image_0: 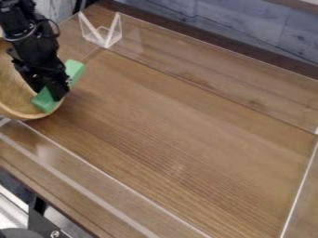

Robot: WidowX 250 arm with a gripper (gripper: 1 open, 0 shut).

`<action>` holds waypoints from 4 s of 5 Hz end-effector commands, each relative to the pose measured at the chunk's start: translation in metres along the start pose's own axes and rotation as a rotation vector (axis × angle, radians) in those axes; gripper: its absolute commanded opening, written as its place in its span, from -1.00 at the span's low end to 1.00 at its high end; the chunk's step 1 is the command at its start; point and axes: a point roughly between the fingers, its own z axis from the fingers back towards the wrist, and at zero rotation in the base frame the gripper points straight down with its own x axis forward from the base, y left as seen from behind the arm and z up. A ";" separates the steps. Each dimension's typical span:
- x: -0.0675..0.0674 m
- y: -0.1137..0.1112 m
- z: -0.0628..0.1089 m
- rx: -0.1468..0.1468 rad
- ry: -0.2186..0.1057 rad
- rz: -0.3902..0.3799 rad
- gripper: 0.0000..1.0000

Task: Put green stick into wooden bowl

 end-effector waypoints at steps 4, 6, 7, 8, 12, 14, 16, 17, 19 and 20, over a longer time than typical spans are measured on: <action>0.002 0.023 -0.002 0.039 -0.012 0.044 -1.00; 0.001 0.026 -0.008 0.039 -0.001 0.052 -1.00; 0.001 0.027 -0.011 0.039 0.004 0.057 -1.00; 0.000 0.028 -0.014 0.040 0.008 0.063 -1.00; -0.006 0.034 -0.026 0.043 0.031 0.100 -1.00; -0.010 0.038 -0.031 0.044 0.044 0.123 -1.00; -0.009 0.034 -0.022 0.034 0.063 0.147 1.00; -0.008 0.032 -0.014 0.028 0.071 0.154 1.00; -0.007 0.019 -0.006 0.003 0.107 0.176 1.00; -0.006 0.012 -0.002 -0.010 0.121 0.184 1.00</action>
